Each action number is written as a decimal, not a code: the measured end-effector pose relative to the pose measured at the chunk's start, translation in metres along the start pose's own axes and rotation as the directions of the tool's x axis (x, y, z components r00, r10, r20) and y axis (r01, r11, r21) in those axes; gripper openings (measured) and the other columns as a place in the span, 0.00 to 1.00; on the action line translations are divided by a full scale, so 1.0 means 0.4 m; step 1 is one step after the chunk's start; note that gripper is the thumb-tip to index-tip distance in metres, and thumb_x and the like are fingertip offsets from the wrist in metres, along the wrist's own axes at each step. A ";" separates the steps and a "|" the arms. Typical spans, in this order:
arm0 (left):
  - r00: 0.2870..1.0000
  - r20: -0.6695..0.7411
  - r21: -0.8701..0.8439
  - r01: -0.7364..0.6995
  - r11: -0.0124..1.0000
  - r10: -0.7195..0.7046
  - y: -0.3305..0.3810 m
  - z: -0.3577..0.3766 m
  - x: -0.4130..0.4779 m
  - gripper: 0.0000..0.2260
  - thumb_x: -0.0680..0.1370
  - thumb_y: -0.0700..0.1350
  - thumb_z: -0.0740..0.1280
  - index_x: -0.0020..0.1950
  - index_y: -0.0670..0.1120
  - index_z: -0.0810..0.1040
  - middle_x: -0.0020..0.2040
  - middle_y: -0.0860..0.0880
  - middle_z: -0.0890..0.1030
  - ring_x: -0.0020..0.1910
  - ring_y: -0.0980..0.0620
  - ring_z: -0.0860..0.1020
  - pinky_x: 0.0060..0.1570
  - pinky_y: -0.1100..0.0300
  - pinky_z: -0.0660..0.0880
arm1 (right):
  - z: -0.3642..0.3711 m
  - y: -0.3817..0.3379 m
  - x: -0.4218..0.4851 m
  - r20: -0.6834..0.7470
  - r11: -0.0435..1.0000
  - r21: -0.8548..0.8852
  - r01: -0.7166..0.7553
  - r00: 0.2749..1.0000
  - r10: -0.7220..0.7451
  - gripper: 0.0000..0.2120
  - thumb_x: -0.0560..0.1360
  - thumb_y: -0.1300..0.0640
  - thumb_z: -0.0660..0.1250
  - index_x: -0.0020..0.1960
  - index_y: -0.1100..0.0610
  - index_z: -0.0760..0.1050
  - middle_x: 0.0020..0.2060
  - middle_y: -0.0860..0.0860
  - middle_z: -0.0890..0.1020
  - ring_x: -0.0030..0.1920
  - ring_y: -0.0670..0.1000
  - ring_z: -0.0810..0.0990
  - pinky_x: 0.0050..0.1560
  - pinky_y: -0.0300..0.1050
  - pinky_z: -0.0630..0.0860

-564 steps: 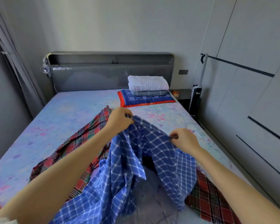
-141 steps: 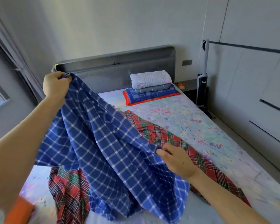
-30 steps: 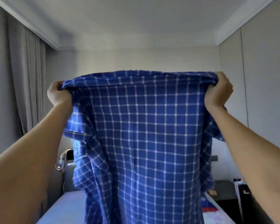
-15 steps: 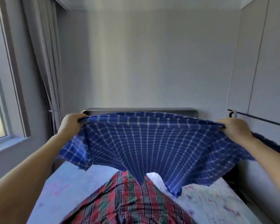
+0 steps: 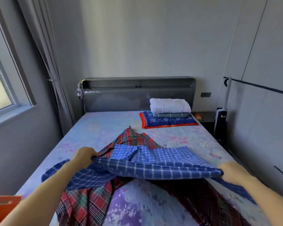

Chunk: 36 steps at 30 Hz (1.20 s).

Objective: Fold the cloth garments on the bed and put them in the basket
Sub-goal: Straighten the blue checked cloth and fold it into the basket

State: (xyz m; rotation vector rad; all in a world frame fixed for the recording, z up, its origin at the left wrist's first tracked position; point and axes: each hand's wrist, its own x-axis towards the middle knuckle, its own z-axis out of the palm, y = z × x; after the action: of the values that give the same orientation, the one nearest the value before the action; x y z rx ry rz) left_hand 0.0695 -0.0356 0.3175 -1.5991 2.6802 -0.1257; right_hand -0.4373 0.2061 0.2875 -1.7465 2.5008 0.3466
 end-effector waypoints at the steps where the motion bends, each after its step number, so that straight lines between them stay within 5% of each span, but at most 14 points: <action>1: 0.999 0.030 0.023 -0.020 1.000 0.019 0.005 0.030 -0.019 0.14 0.76 0.37 0.61 0.55 0.50 0.81 0.55 0.51 0.81 0.54 0.49 0.77 0.54 0.57 0.73 | 0.047 -0.007 -0.016 0.014 1.000 0.002 0.000 1.000 0.000 0.12 0.73 0.53 0.60 0.31 0.50 0.64 0.35 0.45 0.72 0.39 0.50 0.74 0.32 0.43 0.64; 5: 0.970 0.222 0.138 -0.136 0.981 0.103 0.036 0.138 -0.182 0.11 0.75 0.41 0.60 0.52 0.50 0.80 0.50 0.51 0.82 0.50 0.50 0.78 0.49 0.58 0.73 | 0.205 -0.043 -0.151 0.181 0.996 -0.070 0.062 0.982 -0.048 0.12 0.72 0.62 0.58 0.32 0.50 0.64 0.32 0.46 0.69 0.37 0.50 0.71 0.31 0.42 0.62; 7: 0.951 0.293 0.194 -0.160 0.968 0.098 0.046 0.185 -0.268 0.10 0.76 0.43 0.59 0.51 0.49 0.79 0.49 0.51 0.81 0.50 0.51 0.77 0.49 0.59 0.72 | 0.262 -0.059 -0.211 0.216 0.985 -0.118 0.123 0.972 -0.095 0.08 0.74 0.62 0.58 0.39 0.52 0.71 0.42 0.49 0.77 0.45 0.53 0.76 0.38 0.43 0.62; 10: 0.940 0.334 0.199 -0.148 0.969 0.075 0.068 0.254 -0.395 0.09 0.75 0.44 0.59 0.49 0.49 0.78 0.49 0.50 0.81 0.49 0.51 0.78 0.49 0.59 0.73 | 0.334 -0.072 -0.286 0.245 0.976 -0.122 0.178 0.959 -0.144 0.13 0.75 0.62 0.57 0.35 0.48 0.66 0.52 0.51 0.79 0.53 0.55 0.77 0.42 0.42 0.62; 14: 0.930 0.359 0.190 -0.159 0.969 0.082 0.162 0.321 -0.567 0.05 0.76 0.46 0.61 0.48 0.52 0.77 0.52 0.50 0.81 0.53 0.53 0.78 0.49 0.62 0.71 | 0.428 -0.046 -0.384 0.252 0.970 -0.131 0.202 0.954 -0.165 0.12 0.75 0.63 0.58 0.55 0.54 0.75 0.51 0.53 0.80 0.56 0.56 0.78 0.50 0.47 0.73; 16: 0.940 0.332 0.230 -0.159 0.960 0.076 0.202 0.353 -0.631 0.07 0.76 0.44 0.61 0.50 0.52 0.77 0.54 0.50 0.80 0.55 0.53 0.78 0.51 0.62 0.71 | 0.462 -0.036 -0.432 0.253 0.970 -0.148 0.192 0.956 -0.150 0.13 0.76 0.64 0.58 0.58 0.57 0.74 0.46 0.52 0.79 0.58 0.55 0.77 0.53 0.47 0.73; 20: 0.932 0.352 0.266 -0.187 0.946 0.086 0.253 0.434 -0.733 0.12 0.77 0.43 0.60 0.58 0.51 0.77 0.59 0.51 0.78 0.60 0.53 0.75 0.57 0.61 0.72 | 0.547 -0.022 -0.507 0.338 0.958 -0.194 0.213 0.931 -0.138 0.14 0.77 0.64 0.57 0.61 0.58 0.73 0.58 0.55 0.78 0.59 0.56 0.77 0.54 0.49 0.73; 26: 0.847 0.531 0.216 -0.171 0.961 0.031 0.293 0.487 -0.801 0.23 0.77 0.39 0.56 0.69 0.59 0.69 0.65 0.58 0.74 0.65 0.56 0.70 0.61 0.64 0.68 | 0.617 -0.056 -0.534 0.598 0.933 -0.227 0.280 0.796 -0.094 0.17 0.78 0.62 0.58 0.65 0.54 0.69 0.61 0.53 0.76 0.60 0.56 0.75 0.57 0.52 0.70; 28: 0.822 0.569 0.186 -0.132 0.974 0.003 0.300 0.497 -0.786 0.25 0.77 0.36 0.55 0.70 0.58 0.68 0.67 0.57 0.72 0.66 0.55 0.69 0.60 0.63 0.69 | 0.605 -0.089 -0.513 0.641 0.927 -0.202 0.317 0.758 -0.119 0.18 0.77 0.66 0.57 0.66 0.56 0.69 0.54 0.53 0.77 0.51 0.56 0.76 0.50 0.52 0.70; 30: 0.809 0.587 0.150 -0.069 0.986 -0.033 0.292 0.504 -0.756 0.25 0.77 0.34 0.55 0.69 0.57 0.69 0.66 0.56 0.73 0.65 0.55 0.71 0.59 0.62 0.71 | 0.595 -0.138 -0.464 0.620 0.920 -0.203 0.334 0.771 -0.144 0.16 0.77 0.68 0.57 0.63 0.58 0.71 0.39 0.51 0.72 0.36 0.52 0.70 0.45 0.50 0.70; 32: 0.815 0.577 0.119 -0.021 0.993 -0.052 0.278 0.513 -0.717 0.24 0.77 0.35 0.57 0.68 0.56 0.71 0.64 0.56 0.75 0.60 0.54 0.74 0.55 0.60 0.75 | 0.581 -0.186 -0.415 0.586 0.923 -0.193 0.334 0.793 -0.164 0.16 0.76 0.69 0.58 0.61 0.58 0.72 0.34 0.50 0.67 0.31 0.50 0.65 0.43 0.50 0.69; 36: 0.847 0.522 0.046 0.087 0.995 -0.099 0.230 0.517 -0.627 0.22 0.78 0.36 0.57 0.68 0.55 0.71 0.63 0.54 0.76 0.58 0.53 0.75 0.48 0.59 0.77 | 0.529 -0.330 -0.297 0.535 0.926 -0.121 0.359 0.809 -0.244 0.18 0.77 0.69 0.57 0.64 0.57 0.71 0.54 0.54 0.78 0.50 0.55 0.77 0.44 0.48 0.68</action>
State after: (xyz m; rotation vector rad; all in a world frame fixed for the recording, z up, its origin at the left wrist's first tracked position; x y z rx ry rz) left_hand 0.1198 0.2158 0.0978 -1.4856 2.1749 0.2487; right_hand -0.2870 0.3191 0.0851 -1.7859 1.8304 0.9472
